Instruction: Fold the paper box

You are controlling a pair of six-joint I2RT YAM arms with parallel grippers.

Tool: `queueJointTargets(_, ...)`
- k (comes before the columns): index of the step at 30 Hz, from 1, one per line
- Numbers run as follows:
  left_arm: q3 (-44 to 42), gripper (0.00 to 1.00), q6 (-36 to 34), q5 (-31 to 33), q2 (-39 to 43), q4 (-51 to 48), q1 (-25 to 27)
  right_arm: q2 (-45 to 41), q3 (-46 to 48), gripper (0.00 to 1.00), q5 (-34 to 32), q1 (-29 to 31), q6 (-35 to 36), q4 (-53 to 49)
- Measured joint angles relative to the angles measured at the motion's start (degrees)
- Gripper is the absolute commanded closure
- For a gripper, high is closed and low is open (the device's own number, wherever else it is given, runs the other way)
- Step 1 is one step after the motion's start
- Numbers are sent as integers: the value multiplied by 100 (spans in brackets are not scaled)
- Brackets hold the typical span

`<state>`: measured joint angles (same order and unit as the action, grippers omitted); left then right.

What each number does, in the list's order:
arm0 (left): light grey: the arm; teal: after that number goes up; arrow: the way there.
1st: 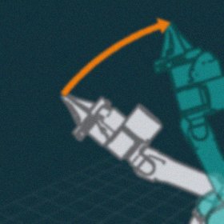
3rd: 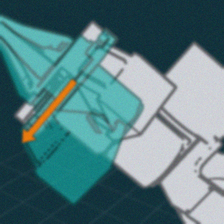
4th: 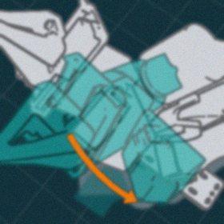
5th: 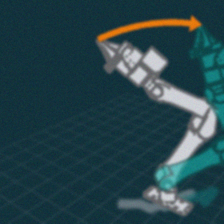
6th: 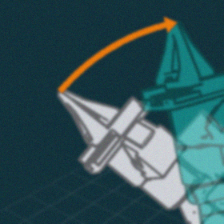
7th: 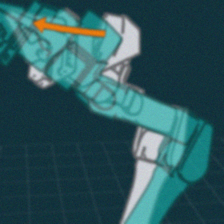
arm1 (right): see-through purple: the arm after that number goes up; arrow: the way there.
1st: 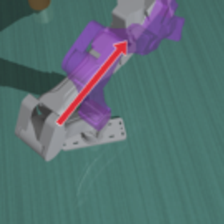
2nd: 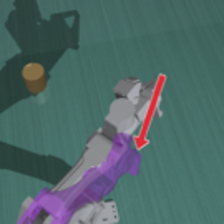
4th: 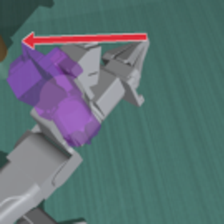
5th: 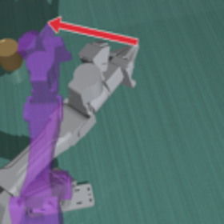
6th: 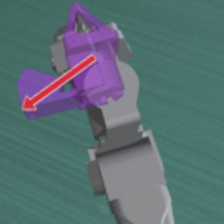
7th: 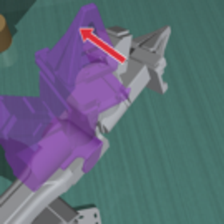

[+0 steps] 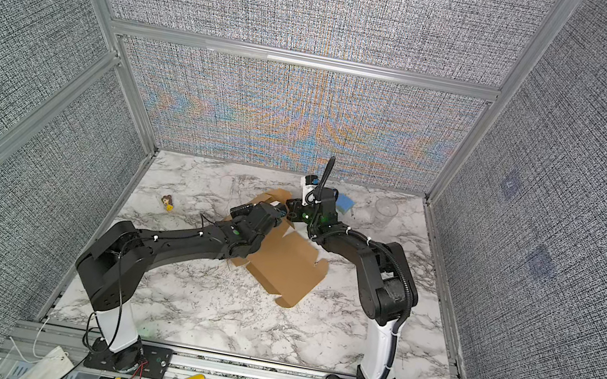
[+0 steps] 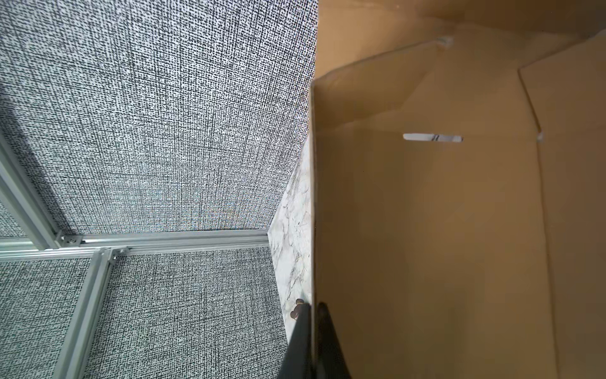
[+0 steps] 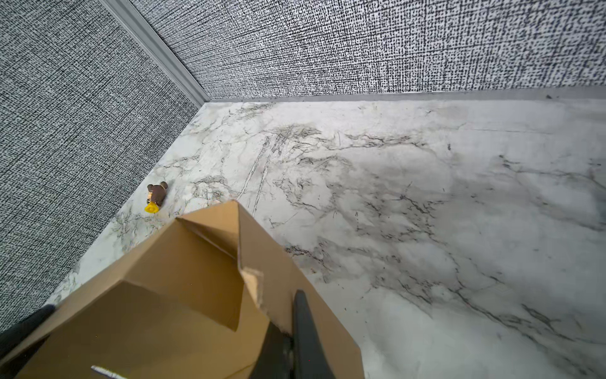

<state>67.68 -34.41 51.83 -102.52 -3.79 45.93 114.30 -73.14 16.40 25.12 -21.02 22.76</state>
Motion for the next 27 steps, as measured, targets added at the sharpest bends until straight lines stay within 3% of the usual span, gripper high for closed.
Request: queueJointTargets(27, 291, 100, 341, -199, 46, -645, 87, -894, 868, 98, -992, 326, -787, -96)
